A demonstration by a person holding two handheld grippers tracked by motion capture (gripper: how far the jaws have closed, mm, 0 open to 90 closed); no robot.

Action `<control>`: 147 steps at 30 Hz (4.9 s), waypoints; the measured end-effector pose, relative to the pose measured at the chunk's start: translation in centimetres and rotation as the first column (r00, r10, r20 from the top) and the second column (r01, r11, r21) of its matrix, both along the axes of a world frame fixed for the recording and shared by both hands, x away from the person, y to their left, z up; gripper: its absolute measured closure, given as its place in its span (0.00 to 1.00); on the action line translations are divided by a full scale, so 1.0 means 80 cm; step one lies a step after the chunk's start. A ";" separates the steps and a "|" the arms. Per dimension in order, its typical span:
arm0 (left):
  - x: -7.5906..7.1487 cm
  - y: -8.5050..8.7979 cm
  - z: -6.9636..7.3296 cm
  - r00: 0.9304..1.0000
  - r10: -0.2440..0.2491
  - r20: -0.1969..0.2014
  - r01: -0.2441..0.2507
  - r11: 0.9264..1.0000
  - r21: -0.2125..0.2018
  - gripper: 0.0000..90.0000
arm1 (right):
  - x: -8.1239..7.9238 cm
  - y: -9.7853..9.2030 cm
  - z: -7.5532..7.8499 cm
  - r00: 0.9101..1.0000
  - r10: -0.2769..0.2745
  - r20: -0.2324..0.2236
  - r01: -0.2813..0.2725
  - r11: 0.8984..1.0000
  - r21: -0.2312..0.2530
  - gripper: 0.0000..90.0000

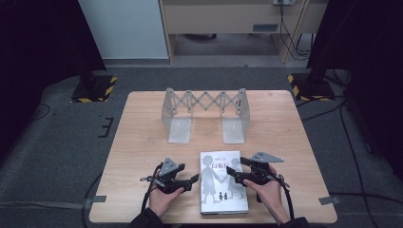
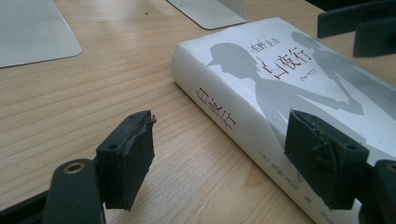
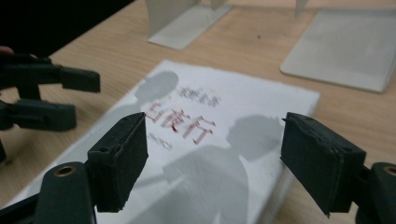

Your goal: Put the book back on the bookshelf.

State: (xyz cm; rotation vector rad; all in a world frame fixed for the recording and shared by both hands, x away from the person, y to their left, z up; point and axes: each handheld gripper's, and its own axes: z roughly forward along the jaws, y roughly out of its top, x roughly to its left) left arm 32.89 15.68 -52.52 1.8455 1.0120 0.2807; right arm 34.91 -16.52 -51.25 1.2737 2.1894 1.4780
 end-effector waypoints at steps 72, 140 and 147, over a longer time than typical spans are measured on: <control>0.001 0.003 -0.001 1.000 0.006 0.001 -0.006 1.000 0.011 0.26 | 0.001 0.014 0.009 0.998 0.054 -0.012 -0.053 0.996 0.065 0.25; -0.003 -0.016 0.000 0.995 -0.100 -0.014 0.098 0.991 -0.092 0.23 | 0.002 0.013 0.008 0.986 0.032 -0.163 0.021 0.949 0.314 0.78; -0.006 -0.026 -0.003 0.990 -0.138 -0.019 0.135 0.985 -0.109 0.20 | -0.003 0.011 0.018 0.989 0.054 -0.139 -0.003 0.940 0.341 0.83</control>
